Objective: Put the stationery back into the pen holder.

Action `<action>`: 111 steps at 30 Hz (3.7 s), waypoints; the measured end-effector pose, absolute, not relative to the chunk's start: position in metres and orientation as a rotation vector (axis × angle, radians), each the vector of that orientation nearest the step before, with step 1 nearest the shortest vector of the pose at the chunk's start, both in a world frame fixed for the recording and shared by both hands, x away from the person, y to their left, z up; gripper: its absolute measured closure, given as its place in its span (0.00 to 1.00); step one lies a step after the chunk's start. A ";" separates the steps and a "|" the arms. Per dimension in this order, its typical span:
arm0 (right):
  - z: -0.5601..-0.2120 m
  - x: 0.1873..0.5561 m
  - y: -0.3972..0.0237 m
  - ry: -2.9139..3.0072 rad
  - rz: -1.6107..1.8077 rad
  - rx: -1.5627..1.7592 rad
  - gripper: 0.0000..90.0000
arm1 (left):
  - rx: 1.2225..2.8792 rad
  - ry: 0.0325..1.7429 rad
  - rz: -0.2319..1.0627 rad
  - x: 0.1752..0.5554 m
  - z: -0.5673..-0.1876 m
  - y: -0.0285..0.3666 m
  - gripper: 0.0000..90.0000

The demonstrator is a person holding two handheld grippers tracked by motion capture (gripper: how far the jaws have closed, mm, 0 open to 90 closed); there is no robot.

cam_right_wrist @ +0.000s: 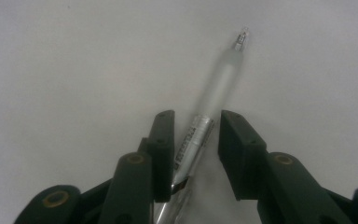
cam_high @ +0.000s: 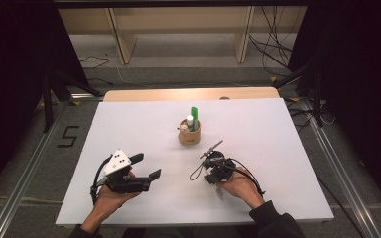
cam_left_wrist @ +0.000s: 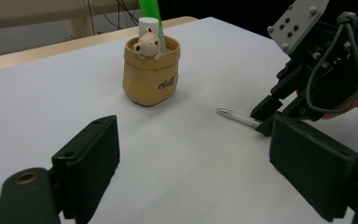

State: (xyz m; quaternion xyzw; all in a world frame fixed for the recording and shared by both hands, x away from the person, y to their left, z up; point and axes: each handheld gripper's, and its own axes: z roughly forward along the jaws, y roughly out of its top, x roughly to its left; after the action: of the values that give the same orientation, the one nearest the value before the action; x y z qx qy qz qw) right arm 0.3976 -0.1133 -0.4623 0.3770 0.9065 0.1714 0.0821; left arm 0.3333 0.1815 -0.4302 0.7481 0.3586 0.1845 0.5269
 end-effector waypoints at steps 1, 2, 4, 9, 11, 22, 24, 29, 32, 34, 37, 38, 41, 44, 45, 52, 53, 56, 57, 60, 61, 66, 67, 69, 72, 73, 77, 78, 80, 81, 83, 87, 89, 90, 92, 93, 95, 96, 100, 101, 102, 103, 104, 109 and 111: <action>-0.462 0.397 -0.113 2.708 0.511 1.121 0.77 | 1.789 0.857 0.441 0.333 -0.430 0.182 0.17; -0.462 0.397 -0.112 2.709 0.509 1.119 0.78 | 1.789 0.856 0.442 0.333 -0.430 0.182 0.17; -0.462 0.397 -0.112 2.716 0.507 1.122 0.80 | 1.789 0.856 0.442 0.333 -0.430 0.181 0.17; -0.462 0.399 -0.112 2.733 0.499 1.124 0.83 | 1.791 0.855 0.443 0.333 -0.430 0.181 0.17; -0.461 0.400 -0.112 2.736 0.492 1.131 0.87 | 1.790 0.857 0.443 0.333 -0.430 0.181 0.17; -0.458 0.401 -0.110 2.750 0.473 1.101 0.88 | 1.789 0.857 0.442 0.333 -0.430 0.182 0.17; -0.455 0.401 -0.112 2.738 0.497 1.103 0.89 | 1.790 0.856 0.443 0.333 -0.430 0.182 0.17; -0.440 0.401 -0.120 2.704 0.639 1.095 0.89 | 1.789 0.857 0.444 0.333 -0.430 0.182 0.17; -0.430 0.400 -0.125 2.656 0.741 1.083 0.89 | 1.788 0.857 0.443 0.333 -0.430 0.182 0.17; -0.424 0.400 -0.128 2.624 0.816 1.088 0.89 | 1.787 0.857 0.444 0.333 -0.430 0.182 0.17; -0.419 0.401 -0.131 2.563 0.924 1.084 0.89 | 1.784 0.859 0.445 0.333 -0.430 0.182 0.17; -0.418 0.401 -0.132 2.538 0.957 1.087 0.89 | 1.784 0.859 0.444 0.333 -0.430 0.182 0.17; -0.415 0.401 -0.136 2.470 1.042 1.083 0.89 | 1.783 0.861 0.440 0.334 -0.430 0.182 0.17; -0.413 0.402 -0.139 2.414 1.107 1.097 0.89 | 1.780 0.860 0.443 0.334 -0.430 0.182 0.17; -0.412 0.402 -0.140 2.400 1.125 1.091 0.89 | 1.780 0.861 0.442 0.334 -0.430 0.183 0.17; -0.408 0.406 -0.145 2.307 1.220 1.117 0.89 | 1.782 0.862 0.444 0.334 -0.430 0.182 0.17; -0.408 0.406 -0.146 2.301 1.229 1.117 0.89 | 1.782 0.863 0.444 0.334 -0.430 0.183 0.17; -0.407 0.408 -0.148 2.270 1.254 1.122 0.89 | 1.781 0.863 0.441 0.334 -0.430 0.183 0.17; -0.407 0.408 -0.148 2.264 1.263 1.126 0.88 | 1.780 0.865 0.440 0.334 -0.430 0.183 0.17; -0.407 0.410 -0.150 2.245 1.290 1.137 0.88 | 1.779 0.867 0.440 0.334 -0.430 0.183 0.17; -0.407 0.410 -0.150 2.235 1.298 1.141 0.89 | 1.777 0.867 0.440 0.334 -0.430 0.183 0.17; -0.405 0.413 -0.151 2.201 1.336 1.149 0.88 | 1.776 0.868 0.438 0.334 -0.430 0.183 0.17; -0.405 0.413 -0.151 2.196 1.341 1.149 0.88 | 1.775 0.868 0.438 0.334 -0.430 0.184 0.17; -0.405 0.415 -0.151 2.186 1.351 1.147 0.88 | 1.775 0.869 0.437 0.334 -0.430 0.184 0.17; -0.403 0.417 -0.151 2.167 1.367 1.152 0.88 | 1.775 0.869 0.438 0.334 -0.430 0.184 0.17; -0.403 0.418 -0.151 2.165 1.372 1.151 0.88 | 1.775 0.869 0.438 0.334 -0.430 0.184 0.17; -0.401 0.422 -0.148 2.140 1.390 1.137 0.88 | 1.773 0.871 0.438 0.334 -0.430 0.184 0.17; -0.400 0.424 -0.148 2.134 1.396 1.137 0.88 | 1.773 0.872 0.438 0.334 -0.430 0.184 0.17; -0.399 0.428 -0.147 2.118 1.416 1.140 0.88 | 1.772 0.872 0.439 0.334 -0.430 0.184 0.17; -0.397 0.430 -0.146 2.104 1.429 1.140 0.88 | 1.772 0.873 0.440 0.334 -0.430 0.184 0.17; -0.395 0.435 -0.145 2.081 1.451 1.144 0.88 | 1.768 0.876 0.439 0.334 -0.430 0.184 0.17; -0.390 0.447 -0.142 2.021 1.500 1.151 0.88 | 1.767 0.875 0.438 0.334 -0.430 0.184 0.17; -0.387 0.452 -0.140 1.992 1.516 1.155 0.88 | 1.767 0.874 0.438 0.334 -0.430 0.184 0.17; -0.386 0.455 -0.139 1.980 1.520 1.153 0.88 | 1.766 0.874 0.438 0.334 -0.430 0.184 0.17; -0.386 0.461 -0.136 1.957 1.533 1.162 0.89 | 1.765 0.873 0.438 0.334 -0.430 0.184 0.17; -0.386 0.463 -0.135 1.948 1.541 1.168 0.88 | 1.766 0.874 0.438 0.334 -0.430 0.184 0.17; -0.386 0.468 -0.132 1.931 1.555 1.172 0.88 | 1.765 0.874 0.438 0.334 -0.430 0.184 0.17; -0.387 0.471 -0.131 1.920 1.562 1.172 0.88 | 1.765 0.874 0.438 0.334 -0.430 0.184 0.17; -0.388 0.480 -0.127 1.893 1.600 1.176 0.88 | 1.764 0.874 0.437 0.334 -0.430 0.184 0.17; -0.389 0.482 -0.126 1.882 1.606 1.179 0.88 | 1.764 0.874 0.436 0.334 -0.430 0.184 0.17; -0.389 0.484 -0.125 1.873 1.611 1.185 0.88 | 1.764 0.873 0.439 0.334 -0.430 0.185 0.17; -0.390 0.486 -0.124 1.866 1.622 1.188 0.88 | 1.767 0.871 0.437 0.334 -0.430 0.185 0.17; -0.390 0.487 -0.123 1.864 1.626 1.191 0.88 | 1.767 0.872 0.438 0.334 -0.430 0.185 0.17; -0.390 0.494 -0.116 1.845 1.627 1.190 0.88 | 1.766 0.871 0.436 0.334 -0.430 0.185 0.17; -0.391 0.495 -0.115 1.838 1.625 1.192 0.88 | 1.764 0.871 0.437 0.334 -0.430 0.185 0.17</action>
State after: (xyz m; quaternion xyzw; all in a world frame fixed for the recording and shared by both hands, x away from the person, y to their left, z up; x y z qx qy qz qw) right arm 0.4953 -0.1149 -0.3909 0.4276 0.6595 0.5830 0.2058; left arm 0.3341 0.1849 -0.4298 0.7402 0.3656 0.1833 0.5337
